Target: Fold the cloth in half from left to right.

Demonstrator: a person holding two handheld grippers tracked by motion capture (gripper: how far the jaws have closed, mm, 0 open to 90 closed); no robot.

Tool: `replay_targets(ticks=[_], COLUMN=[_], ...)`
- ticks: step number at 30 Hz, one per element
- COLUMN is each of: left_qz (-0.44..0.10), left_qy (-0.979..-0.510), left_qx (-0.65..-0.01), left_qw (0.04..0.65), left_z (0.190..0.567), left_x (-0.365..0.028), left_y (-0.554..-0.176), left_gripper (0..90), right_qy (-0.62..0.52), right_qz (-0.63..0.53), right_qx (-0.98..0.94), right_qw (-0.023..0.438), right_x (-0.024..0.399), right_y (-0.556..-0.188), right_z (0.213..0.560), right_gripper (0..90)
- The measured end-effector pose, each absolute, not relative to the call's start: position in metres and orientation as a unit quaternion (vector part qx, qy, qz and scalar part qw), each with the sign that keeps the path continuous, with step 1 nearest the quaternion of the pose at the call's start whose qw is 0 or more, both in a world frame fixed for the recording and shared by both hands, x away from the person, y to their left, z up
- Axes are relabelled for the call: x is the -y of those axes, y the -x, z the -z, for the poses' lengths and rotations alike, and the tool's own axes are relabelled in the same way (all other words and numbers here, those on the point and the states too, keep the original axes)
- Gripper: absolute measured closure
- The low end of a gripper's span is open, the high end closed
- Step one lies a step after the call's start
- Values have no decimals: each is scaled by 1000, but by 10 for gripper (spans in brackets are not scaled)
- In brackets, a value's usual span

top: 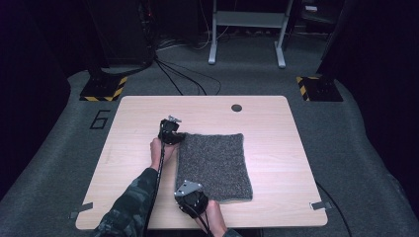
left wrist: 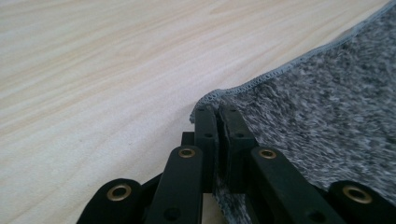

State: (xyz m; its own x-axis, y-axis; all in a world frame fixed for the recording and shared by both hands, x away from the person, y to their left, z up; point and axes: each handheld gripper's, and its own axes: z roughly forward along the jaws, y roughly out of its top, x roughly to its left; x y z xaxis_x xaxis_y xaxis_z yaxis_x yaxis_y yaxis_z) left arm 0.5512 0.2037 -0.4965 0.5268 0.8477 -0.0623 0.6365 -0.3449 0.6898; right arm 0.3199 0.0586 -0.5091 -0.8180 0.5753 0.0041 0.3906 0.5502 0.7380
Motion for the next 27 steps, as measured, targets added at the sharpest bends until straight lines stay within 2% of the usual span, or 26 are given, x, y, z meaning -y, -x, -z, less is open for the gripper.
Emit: replay_targets(ticks=[11,27], left_qz=[-153,-182], left_qy=[-801,-797], left_qx=[-465,-456], left_qw=[344,352], left_z=[481,442], left_x=[-208,-219], left_y=[-552,-550], left_gripper=[859,859], right_qy=[-277,-264], right_qz=[-420,-471], right_qx=[-856,-834], right_qw=[120,115], right_x=[-54,-59], right_y=[-315,-318], right_z=[492,460], right_gripper=[884,886])
